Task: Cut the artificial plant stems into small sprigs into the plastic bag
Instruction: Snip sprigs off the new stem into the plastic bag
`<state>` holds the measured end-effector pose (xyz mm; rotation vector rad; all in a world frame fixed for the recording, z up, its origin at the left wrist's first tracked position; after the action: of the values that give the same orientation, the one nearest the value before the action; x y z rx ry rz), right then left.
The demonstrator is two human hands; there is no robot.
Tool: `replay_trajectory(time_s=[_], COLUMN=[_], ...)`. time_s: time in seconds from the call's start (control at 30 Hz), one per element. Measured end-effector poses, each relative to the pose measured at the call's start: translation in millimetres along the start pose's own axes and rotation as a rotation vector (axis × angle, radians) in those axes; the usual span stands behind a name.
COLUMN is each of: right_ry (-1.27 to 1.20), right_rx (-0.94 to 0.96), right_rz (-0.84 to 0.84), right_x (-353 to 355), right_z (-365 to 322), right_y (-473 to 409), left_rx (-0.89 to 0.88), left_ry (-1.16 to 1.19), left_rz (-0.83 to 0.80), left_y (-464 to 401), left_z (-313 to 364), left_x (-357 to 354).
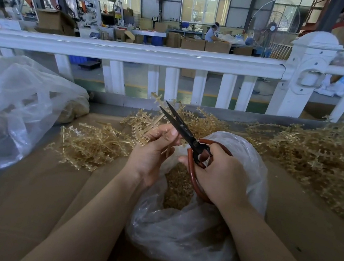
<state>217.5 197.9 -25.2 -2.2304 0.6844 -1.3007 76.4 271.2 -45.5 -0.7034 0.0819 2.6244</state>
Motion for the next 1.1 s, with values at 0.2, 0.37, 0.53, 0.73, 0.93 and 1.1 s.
replay_trajectory(time_s=[0.2,0.37,0.53,0.73,0.93,1.1], right_ry=[-0.023,-0.016,0.047,0.03,-0.02,-0.103], right_rx=[0.034,0.027,0.019,0.013,0.024,0.029], right_rz=[0.047,0.054,0.041,0.031,0.038,0.042], right_x=[6.5,8.9,6.6,5.3,4.7,2.4], right_z=[-5.9,-6.0,-4.5,-3.6,-5.9,-5.5], right_y=[1.7,1.2,-0.5,0.3,1.9,2.3], left_rx=[-0.091,-0.128,-0.158,-0.174,-0.148,-0.132], left_ry=[-0.078,-0.135,-0.144,-0.138,-0.146,-0.119], left_rz=[-0.08,-0.068,-0.056,-0.057,-0.03,-0.109], left_y=[2.3,4.3,4.5,2.9,1.2,0.9], left_z=[6.9,8.2,10.8,8.9,4.7,4.2], left_x=[-5.5,-6.5,-6.3,-5.5,-1.4,-7.5])
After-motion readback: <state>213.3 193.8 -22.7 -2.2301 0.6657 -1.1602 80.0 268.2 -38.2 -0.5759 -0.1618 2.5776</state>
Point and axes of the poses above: each hand's wrist, its own y-axis away from the middle knuckle, its own x-axis out of the back of the hand, z = x × y, the point moved 8 cm from there along -y, towards the middle knuckle, and after that the axes turned 3 degrees about x, right-handed, at the moved point
